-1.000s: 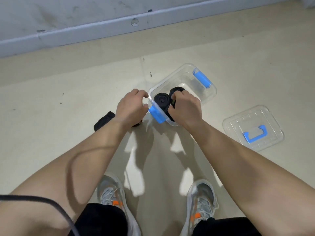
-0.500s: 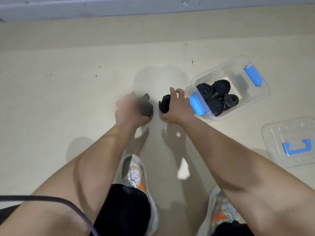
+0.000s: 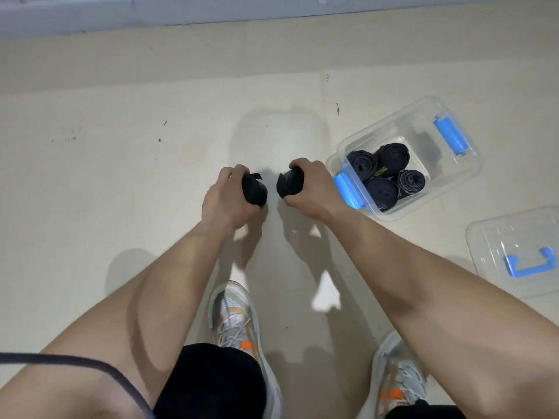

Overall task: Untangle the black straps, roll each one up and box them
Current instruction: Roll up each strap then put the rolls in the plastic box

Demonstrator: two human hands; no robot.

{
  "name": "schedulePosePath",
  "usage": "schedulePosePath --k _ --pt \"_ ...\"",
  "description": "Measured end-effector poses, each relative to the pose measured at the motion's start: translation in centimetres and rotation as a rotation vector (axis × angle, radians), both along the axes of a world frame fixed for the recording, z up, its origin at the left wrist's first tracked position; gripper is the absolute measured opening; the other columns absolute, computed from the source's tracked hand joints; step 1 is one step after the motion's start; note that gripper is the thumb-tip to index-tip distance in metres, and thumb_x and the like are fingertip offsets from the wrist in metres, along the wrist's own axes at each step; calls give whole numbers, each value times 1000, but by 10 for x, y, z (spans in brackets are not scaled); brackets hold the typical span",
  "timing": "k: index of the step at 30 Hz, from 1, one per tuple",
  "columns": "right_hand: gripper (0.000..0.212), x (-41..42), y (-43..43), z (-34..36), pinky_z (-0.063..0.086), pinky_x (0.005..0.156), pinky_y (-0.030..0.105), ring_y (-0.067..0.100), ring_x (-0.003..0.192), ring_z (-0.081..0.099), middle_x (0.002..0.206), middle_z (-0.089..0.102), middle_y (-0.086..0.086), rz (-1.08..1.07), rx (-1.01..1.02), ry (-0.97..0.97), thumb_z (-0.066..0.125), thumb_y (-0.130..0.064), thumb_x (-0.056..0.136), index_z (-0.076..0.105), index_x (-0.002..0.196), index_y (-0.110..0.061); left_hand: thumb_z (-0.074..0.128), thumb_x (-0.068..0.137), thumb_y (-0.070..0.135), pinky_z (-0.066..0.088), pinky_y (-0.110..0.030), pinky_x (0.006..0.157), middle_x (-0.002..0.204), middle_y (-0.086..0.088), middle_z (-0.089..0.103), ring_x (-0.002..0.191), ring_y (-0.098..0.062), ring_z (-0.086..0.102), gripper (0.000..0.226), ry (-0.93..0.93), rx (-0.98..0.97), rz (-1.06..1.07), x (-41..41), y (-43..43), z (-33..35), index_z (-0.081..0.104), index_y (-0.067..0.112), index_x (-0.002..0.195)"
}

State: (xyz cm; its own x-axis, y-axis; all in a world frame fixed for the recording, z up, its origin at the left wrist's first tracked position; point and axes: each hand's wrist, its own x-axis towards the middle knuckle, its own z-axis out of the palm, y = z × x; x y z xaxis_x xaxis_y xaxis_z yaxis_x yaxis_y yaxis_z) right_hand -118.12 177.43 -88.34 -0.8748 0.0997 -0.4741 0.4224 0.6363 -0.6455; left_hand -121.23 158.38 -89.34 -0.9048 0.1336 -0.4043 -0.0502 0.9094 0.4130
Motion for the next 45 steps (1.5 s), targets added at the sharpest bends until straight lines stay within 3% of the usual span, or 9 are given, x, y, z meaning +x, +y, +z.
schedulePosePath --k 5,9,19,24,28,32,37,40,45 --pt "65 14 40 55 38 88 23 13 106 49 123 50 1 -134 -52 222 80 -20 74 54 133 -26 76 71 34 42 -32 72 101 10 60 89 -25 60 52 86 66 45 -8 28 52 45 27 112" --pt "61 30 96 93 40 84 19 10 104 50 121 49 -3 -306 -22 291 79 -27 75 52 130 -29 81 69 35 44 -31 83 118 9 61 102 -21 59 64 182 155 -7 -15 75 94 50 31 125" --pt "67 72 229 97 46 103 38 25 119 56 129 60 2 -526 205 272 83 -30 73 55 134 -26 85 66 40 47 -33 84 114 8 63 102 -21 58 64 189 293 -339 -26 235 123 56 33 122" --pt "66 68 246 71 49 94 37 23 112 56 122 58 4 -457 191 242 82 -26 72 56 132 -26 83 67 43 50 -40 83 103 12 60 112 -24 49 63 162 270 -432 -32 289 87 54 35 123" --pt "64 64 247 46 50 91 39 26 110 53 120 51 4 -443 252 202 81 -25 73 55 132 -26 85 66 37 51 -39 81 106 10 64 100 -22 60 59 186 303 -456 -38 312 61 56 32 117" --pt "58 62 242 24 49 79 36 31 103 52 117 52 7 -408 393 268 77 -22 74 56 128 -19 81 68 37 41 -32 71 106 14 61 89 -18 58 58 255 228 -527 -44 323 41 52 28 118" --pt "52 51 231 15 44 85 38 30 100 51 118 52 6 -308 616 205 72 -27 78 56 128 -22 82 68 34 48 -39 71 99 9 61 104 -24 55 52 410 100 -625 -42 323 19 58 21 112" --pt "53 47 223 6 35 86 39 29 103 52 120 53 5 -275 716 138 75 -35 80 54 127 -25 79 63 34 40 -36 61 83 1 65 86 -31 57 41 643 -7 -760 -44 323 -2 62 16 96" --pt "43 38 224 1 27 82 40 26 100 57 107 58 2 -271 682 25 76 -45 79 56 111 -24 71 74 24 36 -40 79 96 -7 66 98 -33 54 46 614 -210 -966 -51 338 1 59 17 118"
